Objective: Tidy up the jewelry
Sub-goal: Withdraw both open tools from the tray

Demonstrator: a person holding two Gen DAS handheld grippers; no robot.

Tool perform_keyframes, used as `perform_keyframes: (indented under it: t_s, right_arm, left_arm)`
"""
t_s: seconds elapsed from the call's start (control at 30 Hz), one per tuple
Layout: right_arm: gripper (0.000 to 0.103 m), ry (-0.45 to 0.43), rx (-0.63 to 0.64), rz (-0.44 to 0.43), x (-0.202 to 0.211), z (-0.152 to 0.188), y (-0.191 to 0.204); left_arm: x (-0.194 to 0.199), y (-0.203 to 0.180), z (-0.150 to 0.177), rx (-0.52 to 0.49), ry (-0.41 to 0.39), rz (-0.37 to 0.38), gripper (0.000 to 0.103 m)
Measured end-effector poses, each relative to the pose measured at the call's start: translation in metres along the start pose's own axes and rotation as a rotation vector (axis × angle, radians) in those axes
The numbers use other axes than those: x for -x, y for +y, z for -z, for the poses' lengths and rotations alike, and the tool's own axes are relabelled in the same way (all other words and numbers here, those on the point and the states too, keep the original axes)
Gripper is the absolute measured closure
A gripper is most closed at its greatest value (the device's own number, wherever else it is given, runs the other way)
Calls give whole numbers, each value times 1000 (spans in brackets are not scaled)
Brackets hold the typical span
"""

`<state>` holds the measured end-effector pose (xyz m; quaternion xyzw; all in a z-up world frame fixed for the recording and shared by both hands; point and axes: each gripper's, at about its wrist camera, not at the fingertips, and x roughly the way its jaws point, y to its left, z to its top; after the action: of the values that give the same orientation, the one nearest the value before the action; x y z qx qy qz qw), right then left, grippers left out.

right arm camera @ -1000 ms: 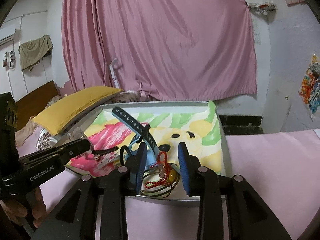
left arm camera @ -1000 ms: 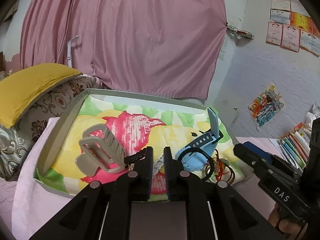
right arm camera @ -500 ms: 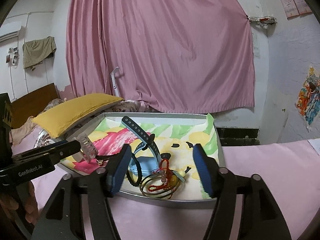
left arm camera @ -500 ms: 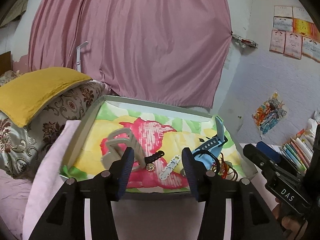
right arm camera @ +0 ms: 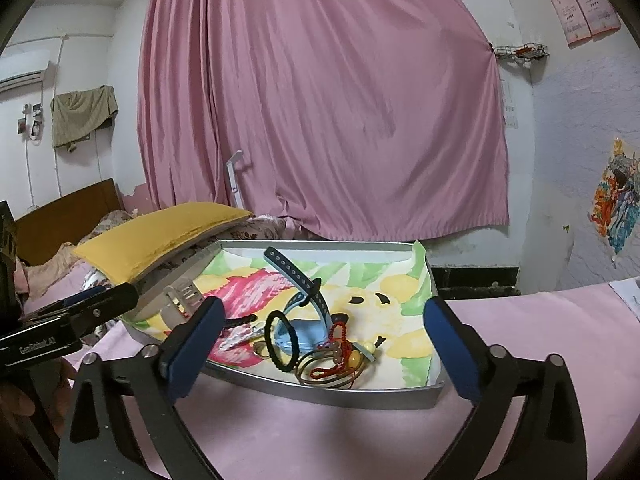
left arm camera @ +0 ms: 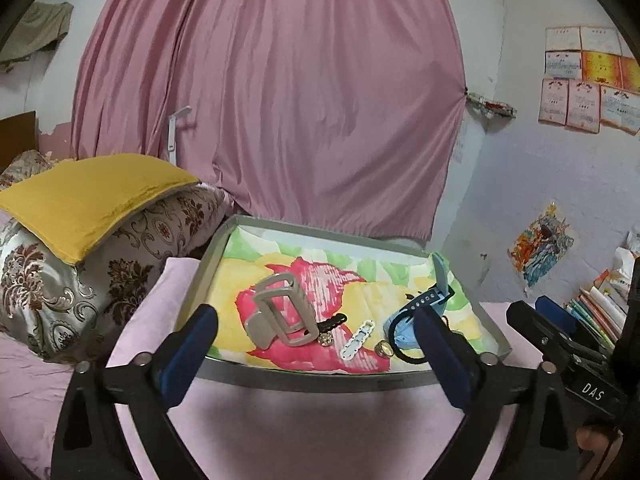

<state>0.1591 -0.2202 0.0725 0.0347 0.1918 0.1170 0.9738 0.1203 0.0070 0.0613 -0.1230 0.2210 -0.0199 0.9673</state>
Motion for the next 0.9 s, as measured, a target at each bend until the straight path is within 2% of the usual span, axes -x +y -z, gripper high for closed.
perform_keyframes:
  t_s: [0.3, 0.9]
  right_arm:
    - [2, -27, 6, 12, 20, 0, 5]
    - [2, -52, 9, 37, 77, 21, 12]
  left_arm:
    - [27, -2, 5, -48, -64, -30, 1]
    - [79, 1, 28, -91, -85, -23, 1]
